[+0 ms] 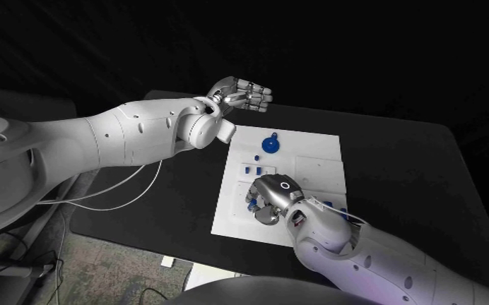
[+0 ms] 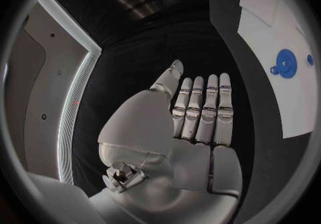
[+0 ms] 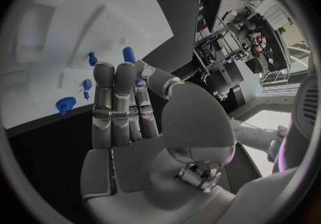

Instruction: Assemble the parts on the task board

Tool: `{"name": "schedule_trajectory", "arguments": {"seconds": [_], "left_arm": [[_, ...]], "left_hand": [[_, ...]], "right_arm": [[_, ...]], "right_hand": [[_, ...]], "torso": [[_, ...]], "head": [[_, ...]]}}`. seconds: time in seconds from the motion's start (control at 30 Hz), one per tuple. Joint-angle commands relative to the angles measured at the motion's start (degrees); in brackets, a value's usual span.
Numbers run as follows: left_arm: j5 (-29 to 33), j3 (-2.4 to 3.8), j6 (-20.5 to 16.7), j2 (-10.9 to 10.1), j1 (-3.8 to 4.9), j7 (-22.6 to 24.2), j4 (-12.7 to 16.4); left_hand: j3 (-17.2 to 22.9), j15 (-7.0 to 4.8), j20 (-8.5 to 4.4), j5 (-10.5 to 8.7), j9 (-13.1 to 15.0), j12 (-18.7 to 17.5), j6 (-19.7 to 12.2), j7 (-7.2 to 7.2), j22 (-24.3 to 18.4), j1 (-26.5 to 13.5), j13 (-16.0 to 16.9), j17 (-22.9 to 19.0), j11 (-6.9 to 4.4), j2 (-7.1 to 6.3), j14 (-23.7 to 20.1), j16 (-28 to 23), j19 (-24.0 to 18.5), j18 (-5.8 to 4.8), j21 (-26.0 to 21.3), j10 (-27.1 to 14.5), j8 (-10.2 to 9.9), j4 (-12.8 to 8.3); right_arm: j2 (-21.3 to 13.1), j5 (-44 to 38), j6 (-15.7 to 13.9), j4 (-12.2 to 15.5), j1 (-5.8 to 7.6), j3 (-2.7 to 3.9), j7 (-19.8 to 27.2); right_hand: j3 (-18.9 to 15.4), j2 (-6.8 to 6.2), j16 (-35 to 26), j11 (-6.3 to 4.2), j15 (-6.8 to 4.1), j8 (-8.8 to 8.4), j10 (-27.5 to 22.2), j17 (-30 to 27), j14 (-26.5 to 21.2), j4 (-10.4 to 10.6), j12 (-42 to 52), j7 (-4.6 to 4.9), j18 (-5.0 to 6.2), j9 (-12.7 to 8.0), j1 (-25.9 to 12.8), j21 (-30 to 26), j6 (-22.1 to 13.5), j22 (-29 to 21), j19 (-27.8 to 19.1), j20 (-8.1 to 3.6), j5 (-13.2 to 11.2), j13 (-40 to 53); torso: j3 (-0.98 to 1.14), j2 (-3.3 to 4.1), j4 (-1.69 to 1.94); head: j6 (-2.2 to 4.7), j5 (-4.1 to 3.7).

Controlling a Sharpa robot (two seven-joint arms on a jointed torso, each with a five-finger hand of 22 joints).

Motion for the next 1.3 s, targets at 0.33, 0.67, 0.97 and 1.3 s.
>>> {"name": "schedule_trajectory", "arguments": {"seconds": [0.33,0.67,0.97,1.3], "left_arm": [[0.02,-0.01,0.07,0.04,0.06,0.45,0.19],[0.02,-0.02,0.12,0.15,0.06,0.46,0.2],[0.02,-0.02,0.15,0.19,0.06,0.48,0.28],[0.02,-0.02,0.16,0.22,0.06,0.51,0.35]], "left_hand": [[0.02,-0.1,0.34,-0.02,0.0,0.14,-0.07,0.16,-0.08,0.39,-0.05,-0.08,0.06,-0.02,-0.32,-0.26,0.19,1.02,0.27,-0.36,0.0,0.13],[0.02,-0.1,0.34,-0.02,0.0,0.14,-0.07,0.16,-0.08,0.39,-0.05,-0.08,0.06,-0.02,-0.32,-0.26,0.19,1.02,0.27,-0.36,0.0,0.13],[0.02,-0.1,0.34,-0.02,0.0,0.14,-0.07,0.16,-0.08,0.39,-0.05,-0.08,0.06,-0.02,-0.32,-0.26,0.19,1.02,0.27,-0.36,0.0,0.13],[0.02,-0.1,0.34,-0.02,0.0,0.14,-0.07,0.16,-0.08,0.39,-0.05,-0.08,0.06,-0.02,-0.32,-0.26,0.19,1.02,0.27,-0.36,0.0,0.13]], "right_arm": [[1.06,-2.09,-0.09,-1.79,-0.72,-0.12,0.27],[1.75,-3.13,-0.29,-2.92,-0.94,-0.13,0.06],[2.44,-3.74,-0.3,-4.39,-1.53,-0.13,-0.05],[3.41,-4.53,-0.95,-6.72,-1.96,-0.13,-0.47]], "right_hand": [[0.23,-0.11,0.21,-2.74,-0.41,0.11,5.04,-0.05,-0.1,-0.01,0.28,0.07,0.89,0.09,-0.21,-0.03,0.3,1.98,1.63,-0.38,0.11,0.23],[0.46,-0.13,0.3,-2.74,-0.42,0.12,5.06,-0.26,-0.09,-0.06,0.28,0.06,0.95,0.1,-0.27,0.04,0.32,1.97,1.65,-0.38,0.1,0.22],[0.59,-0.16,0.35,-2.74,-0.42,0.12,5.06,-0.35,-0.12,-0.04,0.28,0.06,0.99,0.1,-0.32,-0.03,0.31,1.94,1.63,-0.39,0.11,0.22],[0.68,-0.16,0.38,-2.74,-0.41,0.11,5.06,-0.42,-0.12,-0.05,0.28,0.06,1.03,0.09,-0.3,-0.08,0.3,1.94,1.63,-0.38,0.11,0.22]], "torso": [[-0.03,-0.02,-0.04],[-0.09,-0.01,0.0],[-0.05,-0.01,-0.01],[-0.07,-0.02,-0.07]], "head": [[0.0,0.05],[-0.05,0.19],[-0.14,0.39],[-0.19,0.55]]}}
